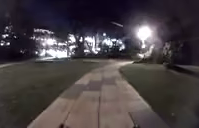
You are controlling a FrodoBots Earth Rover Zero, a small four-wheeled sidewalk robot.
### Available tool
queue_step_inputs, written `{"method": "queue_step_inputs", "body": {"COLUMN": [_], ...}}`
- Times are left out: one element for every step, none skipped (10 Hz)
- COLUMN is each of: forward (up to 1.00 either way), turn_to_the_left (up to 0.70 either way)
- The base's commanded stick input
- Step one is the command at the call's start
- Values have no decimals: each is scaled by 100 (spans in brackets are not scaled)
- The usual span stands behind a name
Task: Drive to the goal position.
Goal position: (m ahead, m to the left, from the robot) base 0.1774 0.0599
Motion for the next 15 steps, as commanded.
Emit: {"method": "queue_step_inputs", "body": {"forward": [30,30,30,30,30,30,30,30,30,30,30,30,30,30,30], "turn_to_the_left": [0,0,0,0,0,0,0,0,0,0,0,0,0,0,0]}}
